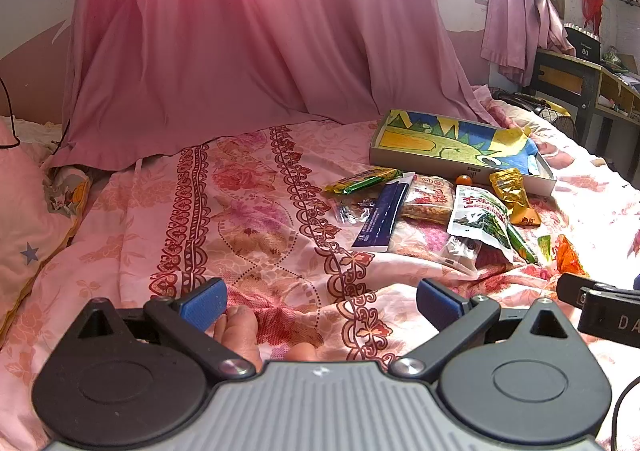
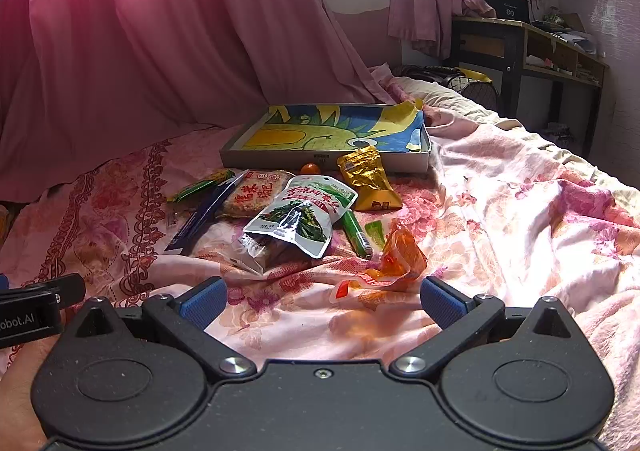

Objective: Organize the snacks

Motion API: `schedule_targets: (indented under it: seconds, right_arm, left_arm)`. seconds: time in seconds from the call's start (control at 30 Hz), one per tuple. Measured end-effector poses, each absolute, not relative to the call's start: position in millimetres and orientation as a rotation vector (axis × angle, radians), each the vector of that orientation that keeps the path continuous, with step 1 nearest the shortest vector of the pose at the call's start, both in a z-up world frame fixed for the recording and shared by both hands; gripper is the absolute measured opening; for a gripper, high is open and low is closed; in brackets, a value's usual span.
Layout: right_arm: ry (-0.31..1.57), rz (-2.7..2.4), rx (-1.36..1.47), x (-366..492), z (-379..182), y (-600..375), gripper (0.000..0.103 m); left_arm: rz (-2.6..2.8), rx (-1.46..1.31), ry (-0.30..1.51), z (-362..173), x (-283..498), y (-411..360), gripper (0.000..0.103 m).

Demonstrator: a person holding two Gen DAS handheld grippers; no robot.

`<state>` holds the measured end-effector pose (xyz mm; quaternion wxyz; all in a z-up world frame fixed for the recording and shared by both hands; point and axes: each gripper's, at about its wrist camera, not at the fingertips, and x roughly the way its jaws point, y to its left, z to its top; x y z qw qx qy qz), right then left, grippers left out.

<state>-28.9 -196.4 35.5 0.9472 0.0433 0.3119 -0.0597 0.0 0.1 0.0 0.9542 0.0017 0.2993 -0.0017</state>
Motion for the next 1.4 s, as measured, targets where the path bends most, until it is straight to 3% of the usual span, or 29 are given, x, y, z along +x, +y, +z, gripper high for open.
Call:
schedule_targets:
  seconds: [1.4]
  right_arm:
    - [0.639, -0.121, 0.088, -28.5, 35.5, -197.0, 0.103]
  left_arm:
    - [-0.008, 0.004, 0.613, 4.2, -2.1, -2.9, 0.103]
